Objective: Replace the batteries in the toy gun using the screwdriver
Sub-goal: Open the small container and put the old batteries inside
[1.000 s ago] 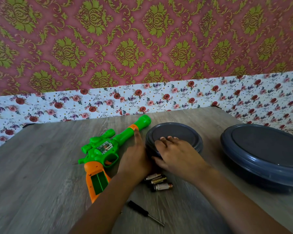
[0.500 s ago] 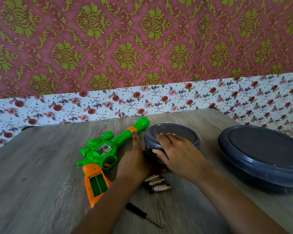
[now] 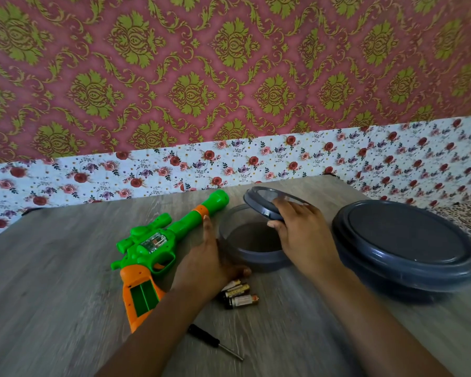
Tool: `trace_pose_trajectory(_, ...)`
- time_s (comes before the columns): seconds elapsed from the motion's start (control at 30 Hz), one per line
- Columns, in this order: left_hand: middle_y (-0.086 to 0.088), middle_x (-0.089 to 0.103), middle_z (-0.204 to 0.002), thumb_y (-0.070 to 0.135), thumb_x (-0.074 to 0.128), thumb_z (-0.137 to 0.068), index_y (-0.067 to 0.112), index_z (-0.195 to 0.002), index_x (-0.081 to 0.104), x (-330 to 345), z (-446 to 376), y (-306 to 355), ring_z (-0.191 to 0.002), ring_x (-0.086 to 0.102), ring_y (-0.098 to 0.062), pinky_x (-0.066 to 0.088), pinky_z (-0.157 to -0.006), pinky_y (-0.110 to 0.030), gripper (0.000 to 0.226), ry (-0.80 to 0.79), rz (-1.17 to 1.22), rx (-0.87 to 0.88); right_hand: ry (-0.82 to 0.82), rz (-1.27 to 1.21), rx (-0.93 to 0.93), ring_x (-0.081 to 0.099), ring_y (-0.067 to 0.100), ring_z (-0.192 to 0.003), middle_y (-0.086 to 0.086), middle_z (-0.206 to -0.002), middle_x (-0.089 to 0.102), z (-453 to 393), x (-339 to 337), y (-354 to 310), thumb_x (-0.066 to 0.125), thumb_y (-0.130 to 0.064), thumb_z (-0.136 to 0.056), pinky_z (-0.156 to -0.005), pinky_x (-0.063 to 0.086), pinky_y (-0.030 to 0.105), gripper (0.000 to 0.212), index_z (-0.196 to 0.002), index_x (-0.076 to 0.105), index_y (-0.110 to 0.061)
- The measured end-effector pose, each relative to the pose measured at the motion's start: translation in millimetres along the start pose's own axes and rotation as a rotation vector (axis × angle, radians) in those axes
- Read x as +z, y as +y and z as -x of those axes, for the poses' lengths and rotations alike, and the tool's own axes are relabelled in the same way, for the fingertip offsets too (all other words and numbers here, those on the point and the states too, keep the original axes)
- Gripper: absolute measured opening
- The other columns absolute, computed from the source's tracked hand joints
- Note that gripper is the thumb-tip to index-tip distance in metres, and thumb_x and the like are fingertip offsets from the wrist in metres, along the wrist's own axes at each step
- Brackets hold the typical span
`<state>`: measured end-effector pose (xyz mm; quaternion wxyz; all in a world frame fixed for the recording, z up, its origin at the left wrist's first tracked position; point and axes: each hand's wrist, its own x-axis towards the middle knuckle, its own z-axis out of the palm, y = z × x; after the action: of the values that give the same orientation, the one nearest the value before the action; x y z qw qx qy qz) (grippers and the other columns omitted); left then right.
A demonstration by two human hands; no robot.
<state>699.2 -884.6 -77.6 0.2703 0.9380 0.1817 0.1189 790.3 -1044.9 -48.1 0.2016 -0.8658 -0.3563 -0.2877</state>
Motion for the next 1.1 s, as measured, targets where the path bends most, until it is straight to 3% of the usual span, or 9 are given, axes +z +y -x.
trace_pose_trajectory(0.2,-0.003,0.051,-0.14,0.045,0.071,-0.077,0.01,-0.148,-0.019,-10.6,2.0,9.5,-0.124,0.051,-0.025,0.042,-0.093,-0.028,0.12,-0.019,-0.01,0.042,-0.045,-0.057,0.095,0.061,0.03,-0.107,0.013,-0.115,0.066,3.7,0.4,2.7,0.06,-0.022,-0.088,-0.092,0.046,0.04,0.041,-0.126,0.052,-0.008)
trace_pose_trajectory(0.4,-0.011,0.035,-0.15,0.053,0.071,-0.074,0.012,-0.149,-0.015,-21.4,1.5,11.1,-0.136,0.037,-0.027,0.033,-0.108,-0.034,0.122,-0.064,-0.103,0.019,-0.089,-0.097,0.171,0.057,0.027,-0.114,0.011,-0.122,0.063,2.5,-1.0,1.1,0.057,-0.029,-0.09,-0.095,0.044,0.035,0.043,-0.129,0.05,-0.011)
trace_pose_trajectory(0.5,-0.008,0.038,-0.148,0.055,0.07,-0.073,0.016,-0.151,0.008,-29.2,3.0,10.6,-0.136,0.037,-0.027,0.033,-0.111,-0.038,0.107,-0.027,-0.148,0.074,-0.105,-0.115,0.187,0.057,0.027,-0.113,0.01,-0.123,0.062,2.0,-3.7,-0.4,0.058,-0.03,-0.089,-0.095,0.044,0.035,0.045,-0.129,0.051,-0.011)
trace_pose_trajectory(0.6,-0.003,0.053,-0.134,0.045,0.069,-0.077,0.021,-0.139,0.039,-39.1,10.2,13.3,-0.124,0.049,-0.022,0.04,-0.103,-0.034,0.073,0.032,-0.189,0.161,-0.072,-0.109,0.172,0.058,0.029,-0.111,0.012,-0.121,0.062,2.0,-8.7,-4.1,0.06,-0.028,-0.088,-0.092,0.046,0.037,0.043,-0.126,0.053,-0.01)
trace_pose_trajectory(0.73,-0.002,0.062,-0.118,0.027,0.07,-0.081,0.019,-0.119,0.06,-51.6,23.9,14.8,-0.111,0.056,-0.018,0.042,-0.09,-0.027,0.04,-0.046,-0.285,0.119,0.036,-0.23,0.004,0.06,0.022,-0.093,0.008,-0.1,0.067,-2.3,-23.6,-19.3,0.065,-0.016,-0.084,-0.077,0.045,0.026,0.019,-0.102,0.067,-0.009)
trace_pose_trajectory(0.83,0.001,0.066,-0.106,0.023,0.071,-0.079,0.023,-0.1,0.069,-54.3,31.1,11.9,-0.102,0.06,-0.015,0.042,-0.081,-0.022,0.022,-0.126,-0.301,0.109,-0.301,-0.358,-0.102,0.056,0.003,-0.073,-0.002,-0.09,0.07,-4.7,-38.6,-35.8,0.063,-0.017,-0.086,-0.066,0.039,0.011,0.011,-0.091,0.072,-0.014)
trace_pose_trajectory(0.9,0.002,0.069,-0.101,0.018,0.07,-0.077,0.022,-0.092,0.072,-53.2,33.6,10.3,-0.098,0.063,-0.014,0.045,-0.082,-0.022,0.015,-0.14,-0.283,0.115,-0.525,-0.354,-0.157,0.061,0.005,-0.071,0.0,-0.086,0.072,-0.6,-39.0,-45.2,0.065,-0.016,-0.084,-0.067,0.048,0.021,0.01,-0.088,0.074,-0.014)
trace_pose_trajectory(0.97,0.002,0.071,-0.099,0.016,0.069,-0.077,0.021,-0.091,0.074,-52.6,36.5,12.7,-0.097,0.065,-0.014,0.047,-0.082,-0.023,0.015,-0.145,-0.284,0.13,-0.605,-0.269,-0.171,0.065,0.015,-0.074,0.006,-0.082,0.071,7.3,-33.3,-51.8,0.064,-0.018,-0.082,-0.068,0.053,0.033,0.011,-0.085,0.073,-0.012)
trace_pose_trajectory(1.1,-0.005,0.069,-0.102,0.024,0.07,-0.078,0.019,-0.101,0.073,-46.0,40.4,13.7,-0.096,0.064,-0.022,0.051,-0.083,-0.033,0.023,-0.161,-0.317,0.137,-0.617,-0.101,-0.173,0.063,0.025,-0.079,0.008,-0.087,0.064,18.9,-24.1,-56.7,0.062,-0.022,-0.082,-0.061,0.041,0.03,0.009,-0.089,0.066,-0.017)
